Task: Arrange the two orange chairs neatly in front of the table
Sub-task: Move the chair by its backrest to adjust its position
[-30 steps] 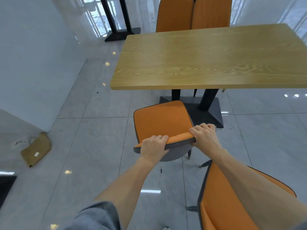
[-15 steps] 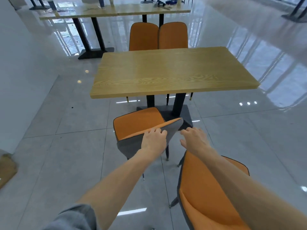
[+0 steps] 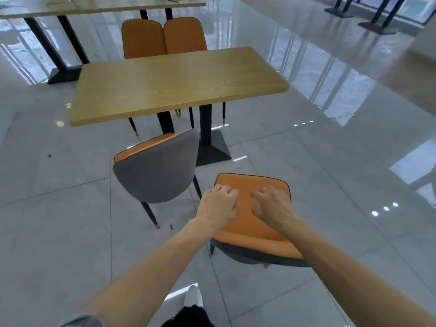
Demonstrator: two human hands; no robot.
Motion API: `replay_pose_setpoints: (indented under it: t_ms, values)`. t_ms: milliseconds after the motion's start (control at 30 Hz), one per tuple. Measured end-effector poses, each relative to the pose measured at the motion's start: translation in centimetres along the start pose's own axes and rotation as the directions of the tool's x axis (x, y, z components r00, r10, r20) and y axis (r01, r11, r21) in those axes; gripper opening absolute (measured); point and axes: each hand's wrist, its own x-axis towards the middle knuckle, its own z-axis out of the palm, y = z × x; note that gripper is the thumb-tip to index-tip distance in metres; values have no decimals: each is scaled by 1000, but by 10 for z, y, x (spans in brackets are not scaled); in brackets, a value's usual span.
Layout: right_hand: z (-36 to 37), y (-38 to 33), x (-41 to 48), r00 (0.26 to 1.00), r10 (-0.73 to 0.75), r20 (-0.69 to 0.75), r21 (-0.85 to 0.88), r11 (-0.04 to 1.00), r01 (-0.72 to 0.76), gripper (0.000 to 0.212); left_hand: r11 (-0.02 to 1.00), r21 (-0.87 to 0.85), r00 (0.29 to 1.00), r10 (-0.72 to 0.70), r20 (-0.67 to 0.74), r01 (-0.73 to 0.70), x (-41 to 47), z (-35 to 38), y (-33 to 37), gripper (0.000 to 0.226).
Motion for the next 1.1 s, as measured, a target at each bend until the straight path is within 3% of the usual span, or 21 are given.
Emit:
replay_pose_setpoints:
  t_ms: [167,267,400,533,700,867,1100]
  values:
    - [18,35,-72,995,-14,95,99,995,5,35,997,-67,974,-15,228,31,-43,31,59,68]
    - [24,47,-105,980,-30,197,118,993,6,41,1000,-6,938,-13,346,16,-59,53,78,78]
    - [27,58,-130,966,-82,247,176,984,39,53,995,98,958,-52,282,25,-59,74,88,70]
    - [38,66,-132,958,-33,285,93,996,7,61,983,167,973,-114,199,81,-50,87,92,49]
    - [51,70,-121,989,-32,145,-60,997,41,31,964,232,969,-176,173,134,-41,96,87,28]
    - [61,79,-108,995,-66,79,-95,993,73,42,954,271,982,-162,95,130,-28,110,75,25]
    - [61,95,-44,997,-69,39,-89,993,72,38,953,256,981,-186,62,164,28,97,50,34]
